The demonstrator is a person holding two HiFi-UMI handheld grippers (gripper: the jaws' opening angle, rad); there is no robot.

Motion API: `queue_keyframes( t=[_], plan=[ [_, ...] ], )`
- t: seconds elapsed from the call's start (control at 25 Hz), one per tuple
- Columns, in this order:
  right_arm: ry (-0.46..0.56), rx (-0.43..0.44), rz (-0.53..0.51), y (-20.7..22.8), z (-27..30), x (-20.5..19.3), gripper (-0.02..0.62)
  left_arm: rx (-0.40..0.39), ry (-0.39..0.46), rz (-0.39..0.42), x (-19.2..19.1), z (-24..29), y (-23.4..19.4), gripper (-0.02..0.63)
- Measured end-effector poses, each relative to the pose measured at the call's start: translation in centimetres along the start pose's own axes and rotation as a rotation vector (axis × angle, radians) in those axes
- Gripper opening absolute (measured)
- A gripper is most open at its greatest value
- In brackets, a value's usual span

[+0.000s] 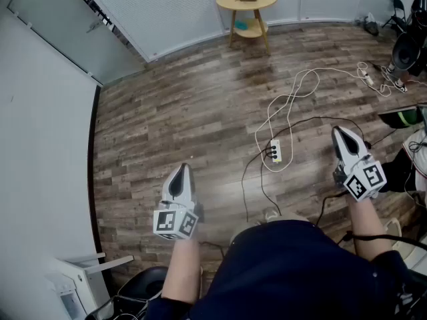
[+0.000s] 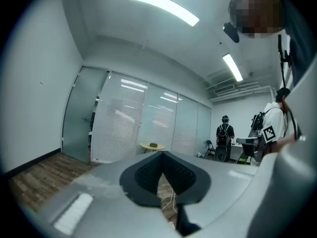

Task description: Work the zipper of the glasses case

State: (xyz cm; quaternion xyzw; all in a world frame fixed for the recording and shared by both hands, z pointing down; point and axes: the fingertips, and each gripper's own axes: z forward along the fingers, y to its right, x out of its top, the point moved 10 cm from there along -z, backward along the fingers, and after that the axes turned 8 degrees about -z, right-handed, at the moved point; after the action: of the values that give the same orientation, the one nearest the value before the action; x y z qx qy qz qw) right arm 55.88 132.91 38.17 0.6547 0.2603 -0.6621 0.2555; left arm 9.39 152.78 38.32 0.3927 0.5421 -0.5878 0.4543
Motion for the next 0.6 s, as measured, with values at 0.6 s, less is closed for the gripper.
queue_keyframes(
  t=[0.6],
  plan=[
    [-0.135,0.01,0.123,4.1,9.1,-5.3,0.006,-0.072,-0.015,0.028,-0.9,10.2,-5.4,-0.003]
  ],
)
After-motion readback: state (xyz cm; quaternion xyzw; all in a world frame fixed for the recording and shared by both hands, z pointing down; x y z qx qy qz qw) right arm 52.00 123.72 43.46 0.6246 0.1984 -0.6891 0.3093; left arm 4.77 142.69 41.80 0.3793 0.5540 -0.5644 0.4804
